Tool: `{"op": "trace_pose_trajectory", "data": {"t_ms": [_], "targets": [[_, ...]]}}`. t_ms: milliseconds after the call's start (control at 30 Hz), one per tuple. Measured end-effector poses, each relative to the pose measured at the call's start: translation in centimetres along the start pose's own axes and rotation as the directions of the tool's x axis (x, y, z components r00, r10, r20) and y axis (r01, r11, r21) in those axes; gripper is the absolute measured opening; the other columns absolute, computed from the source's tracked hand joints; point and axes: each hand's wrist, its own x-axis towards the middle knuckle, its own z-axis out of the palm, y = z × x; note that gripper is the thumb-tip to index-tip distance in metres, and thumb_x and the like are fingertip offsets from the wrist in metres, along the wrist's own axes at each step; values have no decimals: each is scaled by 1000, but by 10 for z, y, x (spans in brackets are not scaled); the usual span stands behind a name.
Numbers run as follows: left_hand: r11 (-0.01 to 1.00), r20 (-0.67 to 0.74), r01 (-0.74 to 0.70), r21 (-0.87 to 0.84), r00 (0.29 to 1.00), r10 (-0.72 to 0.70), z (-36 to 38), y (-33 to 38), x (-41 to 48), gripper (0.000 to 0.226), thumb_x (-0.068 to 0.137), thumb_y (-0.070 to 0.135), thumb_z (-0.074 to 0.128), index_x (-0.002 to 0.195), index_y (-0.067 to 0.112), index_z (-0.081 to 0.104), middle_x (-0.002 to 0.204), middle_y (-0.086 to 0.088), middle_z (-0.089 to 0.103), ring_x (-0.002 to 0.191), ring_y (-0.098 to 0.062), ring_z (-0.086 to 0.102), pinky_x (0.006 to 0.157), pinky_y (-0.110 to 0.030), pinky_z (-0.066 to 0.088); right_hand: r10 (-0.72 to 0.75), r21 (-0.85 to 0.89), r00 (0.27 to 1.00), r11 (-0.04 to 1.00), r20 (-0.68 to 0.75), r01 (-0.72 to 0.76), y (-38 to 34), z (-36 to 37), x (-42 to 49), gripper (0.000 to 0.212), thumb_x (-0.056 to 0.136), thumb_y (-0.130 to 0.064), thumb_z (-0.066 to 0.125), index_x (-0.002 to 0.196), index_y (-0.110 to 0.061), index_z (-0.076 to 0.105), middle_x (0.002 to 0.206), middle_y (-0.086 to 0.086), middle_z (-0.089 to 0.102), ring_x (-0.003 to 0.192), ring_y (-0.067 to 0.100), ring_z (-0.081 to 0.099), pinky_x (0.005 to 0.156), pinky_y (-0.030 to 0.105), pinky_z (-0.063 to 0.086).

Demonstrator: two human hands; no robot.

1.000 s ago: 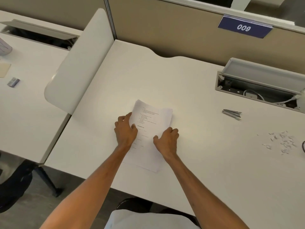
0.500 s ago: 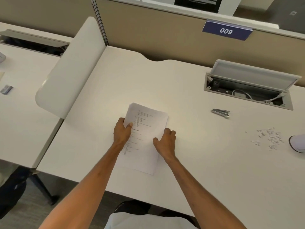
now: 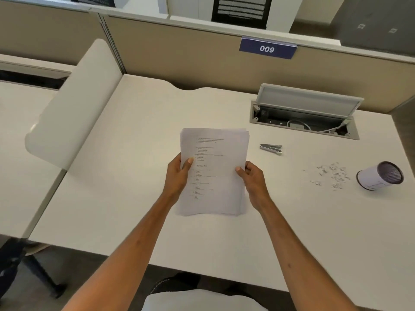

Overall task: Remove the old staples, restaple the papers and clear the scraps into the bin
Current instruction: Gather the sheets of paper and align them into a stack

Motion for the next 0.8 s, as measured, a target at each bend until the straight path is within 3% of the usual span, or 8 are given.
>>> {"op": "trace_pose_trajectory", "data": {"t_ms": [67,133,300,400,467,600,667,800], "targets": [[999,11,-46,15,999,46,17,7,-3,26,115,26,61,137,14,68,128,-3,81,111,-26,81,92,-48,69,-52,-44,998,998,-31,51,-9,-12,-5,14,106,-14,64,117,-8,68,116,3,78,108,25,75,98,42,62],[995,23,-94,36,995,93,34,14,-7,28,115,25,61,141,16,64,131,-3,79,114,-27,80,91,-47,69,-100,-48,994,994,-46,98,-17,-22,-11,12,107,-14,61,118,-12,63,118,4,75,107,25,72,95,41,60],[990,-12,-133,45,991,134,68,19,-10,28,107,33,68,129,17,62,123,-7,74,111,-30,76,92,-62,65,-248,-91,968,965,-27,244,-30,-34,-26,21,107,-17,63,128,-19,64,121,-1,75,107,16,74,88,33,63],[985,-5,-174,-5,985,173,81,25,-16,33,109,22,70,140,17,61,129,-5,75,116,-24,76,93,-44,68,-290,-103,944,955,-155,277,-31,-35,-33,15,109,-15,58,117,-22,68,108,-6,76,96,9,72,81,29,61],[983,-20,-178,-47,984,178,84,25,-15,36,110,13,69,144,12,61,131,-7,76,117,-23,76,91,-36,67,-307,-83,931,951,-196,297,-33,-37,-37,17,110,-15,58,121,-20,69,108,-8,75,95,6,71,82,26,60],[991,-76,-126,-39,990,123,83,23,-13,20,107,5,69,126,11,70,116,-1,80,101,-6,76,83,-22,61,-351,-68,909,936,-227,344,-37,-42,-40,18,109,-14,59,125,-15,69,105,-7,73,93,-1,69,79,20,58],[995,-78,-99,-18,992,98,82,20,-14,21,106,-2,66,118,15,71,109,2,79,95,-1,74,81,-19,60,-340,-43,909,939,-242,340,-33,-42,-41,21,109,-12,60,128,-9,69,107,-4,73,92,-4,69,77,17,57],[997,-30,-66,26,997,67,83,6,-20,32,103,-3,64,130,12,71,117,1,79,105,-9,75,87,-25,61,-270,13,928,959,-259,282,-14,-40,-41,24,105,-10,66,129,-12,69,113,-4,77,100,4,72,85,21,60]]}}
